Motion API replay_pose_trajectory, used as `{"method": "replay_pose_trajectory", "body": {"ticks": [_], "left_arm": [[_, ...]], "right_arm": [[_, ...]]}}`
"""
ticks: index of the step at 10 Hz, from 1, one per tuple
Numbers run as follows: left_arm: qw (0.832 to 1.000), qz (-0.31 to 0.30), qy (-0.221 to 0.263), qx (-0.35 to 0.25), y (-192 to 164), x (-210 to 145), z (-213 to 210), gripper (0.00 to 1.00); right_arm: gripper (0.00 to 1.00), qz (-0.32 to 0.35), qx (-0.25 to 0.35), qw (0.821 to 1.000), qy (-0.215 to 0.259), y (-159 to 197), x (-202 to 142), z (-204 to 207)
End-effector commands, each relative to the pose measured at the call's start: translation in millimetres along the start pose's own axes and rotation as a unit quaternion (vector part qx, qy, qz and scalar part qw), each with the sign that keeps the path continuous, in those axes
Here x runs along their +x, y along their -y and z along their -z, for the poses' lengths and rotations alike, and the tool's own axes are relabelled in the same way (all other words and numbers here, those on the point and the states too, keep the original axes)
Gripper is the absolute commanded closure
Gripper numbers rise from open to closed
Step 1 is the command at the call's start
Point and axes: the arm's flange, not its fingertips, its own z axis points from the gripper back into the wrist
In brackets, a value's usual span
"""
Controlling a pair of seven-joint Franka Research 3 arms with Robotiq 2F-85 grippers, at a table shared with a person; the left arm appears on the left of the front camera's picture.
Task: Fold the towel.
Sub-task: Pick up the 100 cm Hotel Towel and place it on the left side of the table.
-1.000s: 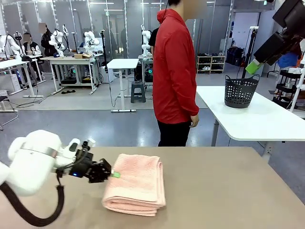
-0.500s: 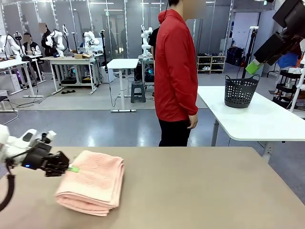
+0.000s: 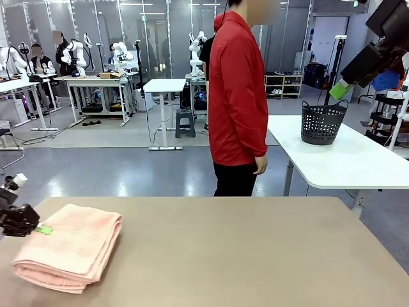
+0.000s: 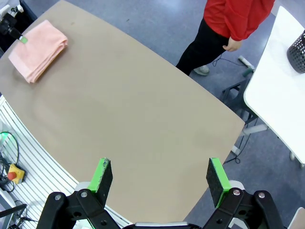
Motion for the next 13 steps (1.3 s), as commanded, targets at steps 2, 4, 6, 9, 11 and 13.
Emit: {"method": "replay_pose_trajectory", "body": {"ticks": [2,4,6,9,11,13], "left_arm": [[1.0,-0.019,-0.022,0.008,-21,18,-23,1.0],[0.999,-0.017,-0.025,0.038,-23,22,-23,0.44],[0.997,-0.018,-0.025,0.068,-20,22,-30,0.0],[0.991,-0.013,-0.004,0.13,-5,13,-44,0.2],[0.989,-0.01,0.005,0.145,6,6,-51,0.0],[0.989,-0.018,0.014,0.149,16,-2,-51,0.0]], "right_arm": [[0.0,-0.005,0.0,1.0,-0.003,0,0,-2],[0.0,-0.005,0.0,1.0,-0.003,0,0,-2],[0.0,-0.005,0.0,1.0,-0.003,0,0,-2],[0.0,-0.005,0.0,1.0,-0.003,0,0,-2],[0.0,-0.005,0.0,1.0,-0.003,0,0,-2],[0.0,-0.005,0.0,1.0,-0.003,0,0,-2]]}}
